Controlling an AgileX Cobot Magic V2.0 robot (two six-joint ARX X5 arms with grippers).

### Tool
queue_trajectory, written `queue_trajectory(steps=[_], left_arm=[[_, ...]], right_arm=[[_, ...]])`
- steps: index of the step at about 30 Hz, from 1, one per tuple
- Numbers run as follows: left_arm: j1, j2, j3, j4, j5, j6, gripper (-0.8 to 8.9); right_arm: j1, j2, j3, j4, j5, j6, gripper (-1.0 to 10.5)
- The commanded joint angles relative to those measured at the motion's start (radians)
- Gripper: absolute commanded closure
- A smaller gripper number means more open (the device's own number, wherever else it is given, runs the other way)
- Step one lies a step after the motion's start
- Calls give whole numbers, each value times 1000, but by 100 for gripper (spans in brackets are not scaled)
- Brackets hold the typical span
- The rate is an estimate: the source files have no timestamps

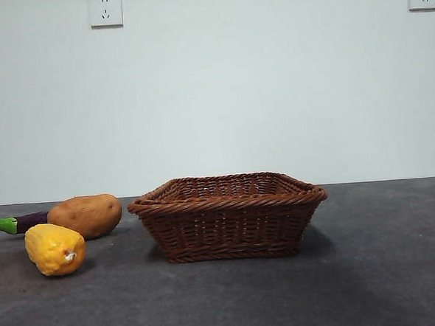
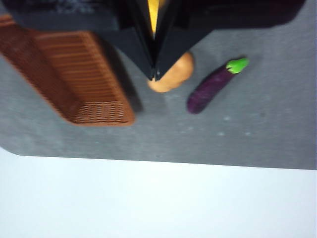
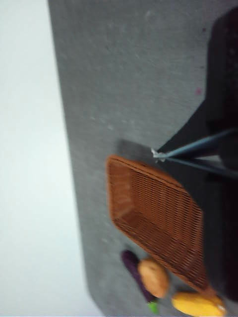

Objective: Help me put the vegetables on the table into the basket

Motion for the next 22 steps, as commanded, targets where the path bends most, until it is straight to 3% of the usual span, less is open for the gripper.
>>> queue_trajectory(steps=[1, 11, 19, 22], left_arm=[[3, 56, 89, -66, 34, 15, 820], [2, 195, 364, -349, 40, 111, 820], [-12, 220, 417, -407, 46, 118, 817], [-17, 225, 417, -404, 124, 118, 811]], right_arm=[[0, 79, 111, -109, -27, -86, 956], [0, 285, 418, -422, -72, -204, 956], [0, 317, 447, -501, -117, -254, 955], [0, 317, 447, -513, -121, -269, 929]])
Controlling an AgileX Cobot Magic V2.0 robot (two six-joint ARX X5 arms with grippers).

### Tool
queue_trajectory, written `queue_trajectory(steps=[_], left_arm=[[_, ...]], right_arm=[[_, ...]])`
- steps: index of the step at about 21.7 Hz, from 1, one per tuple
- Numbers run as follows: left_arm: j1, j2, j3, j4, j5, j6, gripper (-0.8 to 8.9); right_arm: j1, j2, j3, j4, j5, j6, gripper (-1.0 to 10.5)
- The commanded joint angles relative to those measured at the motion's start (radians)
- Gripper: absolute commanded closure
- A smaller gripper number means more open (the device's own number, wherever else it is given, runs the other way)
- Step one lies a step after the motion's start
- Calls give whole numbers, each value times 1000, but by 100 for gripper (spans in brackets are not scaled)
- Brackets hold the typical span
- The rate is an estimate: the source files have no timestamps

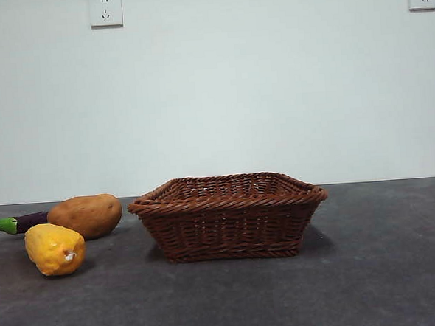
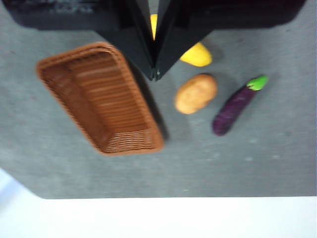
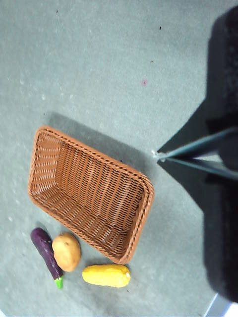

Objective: Help me put the vegetables on the table into the basket

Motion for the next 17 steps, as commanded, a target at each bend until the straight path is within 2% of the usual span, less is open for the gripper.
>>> queue_trajectory(steps=[1, 2, 4, 5, 12, 17], left_arm=[[-4, 3, 3, 4, 35, 12, 767], [-4, 5, 3, 4, 40, 11, 629], [-4, 8, 3, 3, 45, 3, 227], [-4, 10, 3, 3, 46, 3, 163], [-4, 41, 3, 2, 53, 3, 157], [-4, 82, 8, 4, 52, 3, 157]], right_arm=[[0, -2, 1, 5, -7, -16, 847], [0, -2, 2, 6, -18, -16, 724], [0, -2, 3, 5, -40, -11, 446], [0, -2, 4, 6, -40, -5, 382], [0, 9, 4, 5, -59, -4, 377], [1, 83, 6, 66, -98, 30, 379]])
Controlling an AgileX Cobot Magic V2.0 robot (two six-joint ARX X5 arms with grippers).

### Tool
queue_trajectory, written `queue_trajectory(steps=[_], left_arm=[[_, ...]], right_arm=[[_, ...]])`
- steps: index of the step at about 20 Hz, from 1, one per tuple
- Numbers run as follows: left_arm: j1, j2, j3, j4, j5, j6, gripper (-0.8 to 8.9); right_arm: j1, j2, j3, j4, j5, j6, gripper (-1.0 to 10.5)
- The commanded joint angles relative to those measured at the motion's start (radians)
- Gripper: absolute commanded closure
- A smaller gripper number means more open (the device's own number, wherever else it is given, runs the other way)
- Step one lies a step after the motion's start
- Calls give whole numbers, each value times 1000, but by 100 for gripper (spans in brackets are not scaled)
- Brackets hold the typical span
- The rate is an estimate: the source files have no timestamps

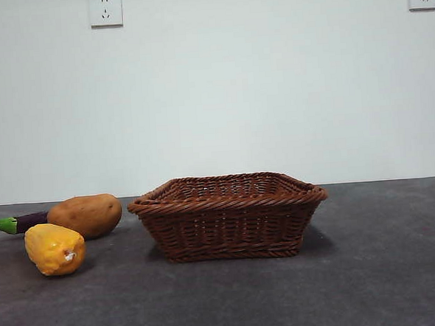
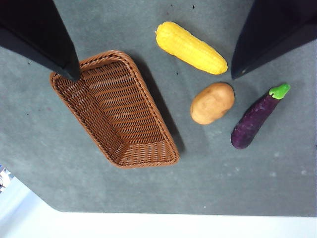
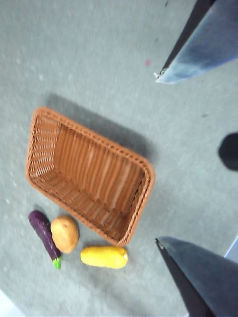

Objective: Help me put the vegetables on the table into the basket

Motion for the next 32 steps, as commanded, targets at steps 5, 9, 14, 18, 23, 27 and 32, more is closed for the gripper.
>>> queue_trajectory(steps=[5, 9, 14, 18, 23, 27, 32], left_arm=[[-2, 75, 39, 4, 3, 3, 157], [-2, 116, 42, 4, 4, 3, 157], [-2, 146, 42, 6, 3, 3, 157], [-2, 157, 43, 11, 3, 3, 157], [-2, 164, 43, 11, 3, 4, 157], [-2, 170, 43, 11, 3, 4, 157], [-2, 186, 43, 11, -4, 4, 157]], right_arm=[[22, 217, 60, 163, -36, 59, 379], [79, 475, 199, 170, 8, 59, 380], [162, 808, 388, 179, 56, 70, 381], [202, 1004, 453, 238, 68, 112, 383], [224, 1160, 456, 289, 102, 136, 384], [231, 1228, 455, 314, 110, 145, 431], [249, 1277, 455, 323, 140, 162, 581]])
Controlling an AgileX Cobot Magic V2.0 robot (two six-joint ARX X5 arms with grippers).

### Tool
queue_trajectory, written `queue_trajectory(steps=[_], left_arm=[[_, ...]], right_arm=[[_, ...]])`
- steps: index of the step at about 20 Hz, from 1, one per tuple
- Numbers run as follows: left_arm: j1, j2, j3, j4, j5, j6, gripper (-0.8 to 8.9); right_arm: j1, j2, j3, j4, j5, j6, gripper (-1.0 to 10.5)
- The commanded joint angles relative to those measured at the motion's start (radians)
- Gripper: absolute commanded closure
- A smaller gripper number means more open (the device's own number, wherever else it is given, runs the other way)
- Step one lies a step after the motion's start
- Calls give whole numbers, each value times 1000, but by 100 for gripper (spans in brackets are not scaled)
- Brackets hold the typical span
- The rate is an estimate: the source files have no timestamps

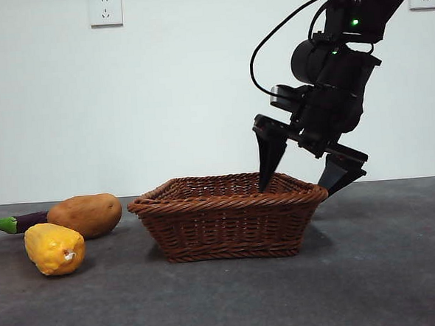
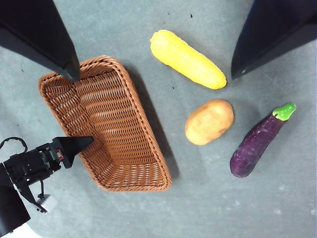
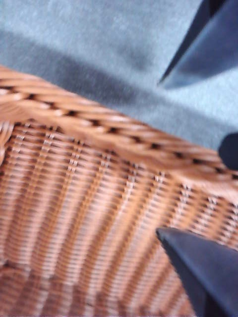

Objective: Help me put the vegetables on the table into the basket

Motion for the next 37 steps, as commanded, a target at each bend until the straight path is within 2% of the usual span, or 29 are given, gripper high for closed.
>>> queue_trajectory(steps=[1, 3, 7, 9, 13, 15, 19, 22, 24, 28, 34, 37], left_arm=[[-2, 7, 4, 6, -2, 3, 157], [-2, 15, 4, 6, -2, 3, 157], [-2, 40, 4, -2, -3, 3, 157], [-2, 53, 4, -1, -7, 3, 157], [-3, 85, 4, -12, -29, 0, 157], [-3, 106, 4, -31, -29, 0, 157], [-12, 159, 4, -22, -29, -2, 158], [-19, 217, 4, -9, -30, -27, 158], [-32, 268, 4, 10, -51, -79, 158], [-137, 407, 4, 76, -181, -192, 158], [-276, 626, 4, 142, -295, -365, 158], [-300, 716, 4, 161, -294, -447, 158]], right_arm=[[8, 24, 3, 5, 7, 12, 634], [13, 24, 3, 10, 12, 16, 821], [19, 24, 2, 7, 22, 37, 858], [19, 24, 2, 9, 44, 40, 963], [19, 22, 3, 31, 42, 60, 958], [19, -1, 3, 37, 13, 72, 958], [19, -175, 3, 26, 8, 71, 958], [17, -335, 3, -15, 14, 37, 958], [17, -428, 3, -59, 48, -5, 958], [17, -556, 3, -109, 61, -50, 958], [17, -608, 3, -165, 56, -83, 958], [17, -609, 3, -192, 54, -104, 958]])
